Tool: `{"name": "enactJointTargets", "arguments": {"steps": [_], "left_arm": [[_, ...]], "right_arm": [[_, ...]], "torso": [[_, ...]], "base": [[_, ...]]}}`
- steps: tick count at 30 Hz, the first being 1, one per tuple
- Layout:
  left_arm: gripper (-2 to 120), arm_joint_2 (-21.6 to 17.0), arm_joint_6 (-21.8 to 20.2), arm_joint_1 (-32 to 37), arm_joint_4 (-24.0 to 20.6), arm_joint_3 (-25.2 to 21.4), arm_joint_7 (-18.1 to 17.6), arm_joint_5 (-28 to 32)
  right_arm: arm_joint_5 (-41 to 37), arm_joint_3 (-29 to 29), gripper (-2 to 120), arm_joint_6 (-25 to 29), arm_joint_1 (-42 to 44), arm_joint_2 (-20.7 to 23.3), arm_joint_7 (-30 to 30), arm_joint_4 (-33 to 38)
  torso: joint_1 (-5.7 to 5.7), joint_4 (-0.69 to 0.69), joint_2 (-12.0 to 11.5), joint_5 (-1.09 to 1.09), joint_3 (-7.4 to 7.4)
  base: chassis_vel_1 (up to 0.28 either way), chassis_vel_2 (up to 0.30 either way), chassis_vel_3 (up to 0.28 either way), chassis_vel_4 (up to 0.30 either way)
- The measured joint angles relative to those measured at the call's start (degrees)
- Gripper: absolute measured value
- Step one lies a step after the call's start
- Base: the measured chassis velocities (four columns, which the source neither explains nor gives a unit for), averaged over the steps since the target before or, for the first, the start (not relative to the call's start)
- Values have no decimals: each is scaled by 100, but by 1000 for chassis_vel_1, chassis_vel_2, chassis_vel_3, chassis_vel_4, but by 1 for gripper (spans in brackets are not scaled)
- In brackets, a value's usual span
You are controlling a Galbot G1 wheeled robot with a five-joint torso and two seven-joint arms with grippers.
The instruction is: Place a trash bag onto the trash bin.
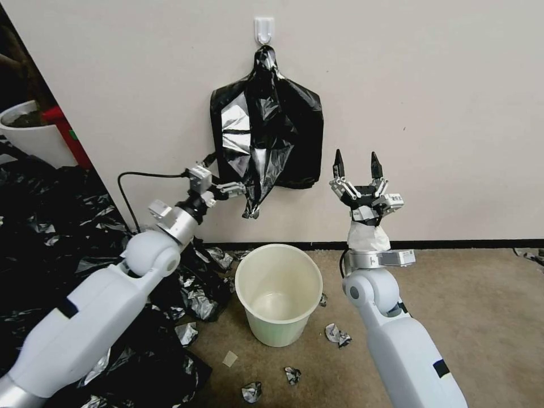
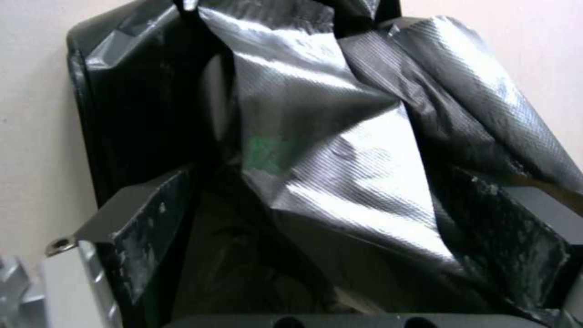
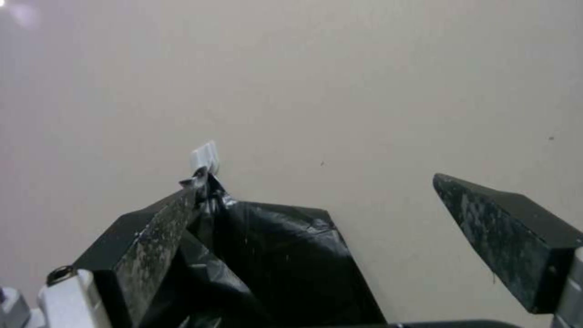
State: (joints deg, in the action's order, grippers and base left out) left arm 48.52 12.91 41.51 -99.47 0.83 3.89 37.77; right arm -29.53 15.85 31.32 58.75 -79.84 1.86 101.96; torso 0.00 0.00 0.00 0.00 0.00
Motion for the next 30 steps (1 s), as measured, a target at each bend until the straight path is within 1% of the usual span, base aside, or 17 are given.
{"name": "enactJointTargets", "arguments": {"steps": [2,4,6,7,9,10,13,14,18,19,22,23,24,27,28,29,30], "left_arm": [[90,3,62,-23,2,3,-10,-6],[87,4,75,-29,-6,0,-22,-6],[77,6,88,-29,-43,-36,-48,-5],[77,6,88,-29,-43,-36,-48,-5],[65,7,80,15,-79,-105,-61,1],[65,7,80,15,-79,-105,-61,1],[50,8,35,118,-180,-235,-119,41],[50,8,35,118,-180,-235,-119,41],[31,-41,-35,278,-496,-465,-214,256],[31,-41,-35,278,-496,-465,-214,256],[20,-105,-68,400,-701,-580,-230,366],[15,-113,-72,444,-754,-608,-230,399],[15,-113,-72,444,-754,-608,-230,399],[1,-86,-76,580,-811,-712,-230,487],[0,-73,-76,615,-821,-740,-230,511],[0,-73,-76,615,-821,-740,-230,511],[0,-57,-73,666,-839,-775,-230,538]], "right_arm": [[1,-20,100,-13,-7,-10,-1,-8],[1,-29,100,-19,-8,-12,-1,-9],[13,-56,100,-29,-8,-10,-2,-8],[13,-56,100,-29,-8,-10,-2,-8],[123,-95,100,-38,-5,10,-33,6],[123,-95,100,-38,-5,10,-33,6],[774,-163,100,-40,-3,101,-121,58],[774,-163,100,-40,-3,101,-121,58],[2179,-371,100,15,-105,331,-147,171],[2179,-371,100,15,-105,331,-147,171],[2988,-680,100,-75,-381,533,-135,282],[3215,-843,100,-222,-516,613,-128,334],[3215,-843,100,-222,-516,613,-128,334],[3423,-1643,100,-1135,-1001,899,-268,525],[3428,-1850,100,-1512,-1129,973,-347,585],[3428,-1850,100,-1512,-1129,973,-347,585],[3454,-2152,100,-2198,-1311,1060,-484,662]], "torso": [[0,0,0,0,0],[0,0,0,0,0],[0,0,0,0,0],[0,0,0,0,0],[0,0,0,0,0],[0,0,0,0,0],[0,0,0,0,-1],[0,0,0,0,-1],[0,-1,0,0,-1],[0,-1,0,0,-1],[0,-1,0,0,0],[0,0,0,0,-1],[0,0,0,0,-1],[0,1,0,0,-1],[0,1,0,-2,-1],[0,1,0,-2,-1],[0,1,0,-1,0]], "base": [[0,0,0,0],[0,0,0,0],[0,0,0,0],[0,0,0,0],[0,0,0,0],[0,0,0,0],[0,0,0,0],[0,0,0,0],[0,0,0,0],[0,0,0,0],[0,0,0,0],[0,0,0,0],[0,0,0,0],[0,0,0,0],[0,0,0,0],[0,0,0,0],[0,0,0,0]]}}
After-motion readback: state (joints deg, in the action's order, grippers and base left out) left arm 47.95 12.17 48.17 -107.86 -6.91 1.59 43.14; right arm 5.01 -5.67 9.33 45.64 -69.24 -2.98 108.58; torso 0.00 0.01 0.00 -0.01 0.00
